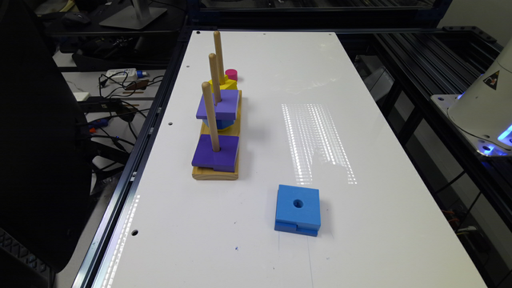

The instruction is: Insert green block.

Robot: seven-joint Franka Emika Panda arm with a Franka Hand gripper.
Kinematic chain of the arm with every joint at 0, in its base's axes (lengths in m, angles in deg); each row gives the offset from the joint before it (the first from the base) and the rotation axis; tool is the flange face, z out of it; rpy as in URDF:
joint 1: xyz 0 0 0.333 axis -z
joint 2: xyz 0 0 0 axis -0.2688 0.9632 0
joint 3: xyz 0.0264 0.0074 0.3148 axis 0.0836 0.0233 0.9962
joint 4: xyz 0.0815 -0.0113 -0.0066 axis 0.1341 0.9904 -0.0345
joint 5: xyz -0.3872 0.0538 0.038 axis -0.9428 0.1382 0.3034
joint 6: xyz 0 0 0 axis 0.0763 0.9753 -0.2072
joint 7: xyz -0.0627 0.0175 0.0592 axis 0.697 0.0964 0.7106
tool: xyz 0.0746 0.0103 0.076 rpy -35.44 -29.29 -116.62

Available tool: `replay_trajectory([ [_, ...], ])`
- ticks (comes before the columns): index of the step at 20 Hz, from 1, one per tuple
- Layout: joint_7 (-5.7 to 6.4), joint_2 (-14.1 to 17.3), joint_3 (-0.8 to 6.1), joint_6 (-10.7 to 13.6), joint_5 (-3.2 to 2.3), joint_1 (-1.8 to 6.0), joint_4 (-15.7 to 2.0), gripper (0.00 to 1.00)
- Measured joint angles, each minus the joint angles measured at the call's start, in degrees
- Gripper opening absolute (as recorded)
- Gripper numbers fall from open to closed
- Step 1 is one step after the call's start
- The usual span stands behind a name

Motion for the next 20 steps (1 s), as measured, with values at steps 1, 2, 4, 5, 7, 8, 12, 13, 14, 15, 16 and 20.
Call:
replay_trajectory([
  [1,0.09,0.4,0.08,-0.1,-0.02,0.00,-0.32,0.00],
  [2,0.22,0.9,0.18,-0.1,-0.04,0.00,-0.75,0.00],
  [4,0.55,2.2,0.47,-0.2,-0.10,0.00,-1.89,0.00],
  [5,0.73,3.0,0.63,-0.3,-0.14,0.00,-2.59,0.00],
  [7,1.04,4.4,0.92,-0.4,-0.20,0.01,-3.91,0.00],
  [8,1.21,5.1,1.06,-0.5,-0.24,0.01,-4.49,0.00],
  [12,1.81,7.4,1.56,-0.6,-0.45,0.01,-6.60,0.00],
  [13,1.90,7.8,1.64,-0.6,-0.51,0.02,-7.02,0.00],
  [14,1.99,8.4,1.72,-0.6,-0.56,0.01,-7.55,0.00],
  [15,2.03,8.7,1.77,-0.6,-0.60,0.01,-7.88,0.00],
  [16,2.07,9.0,1.83,-0.6,-0.64,0.01,-8.18,0.00],
  [20,2.24,9.9,2.01,-0.6,-0.73,0.01,-8.93,0.00],
])
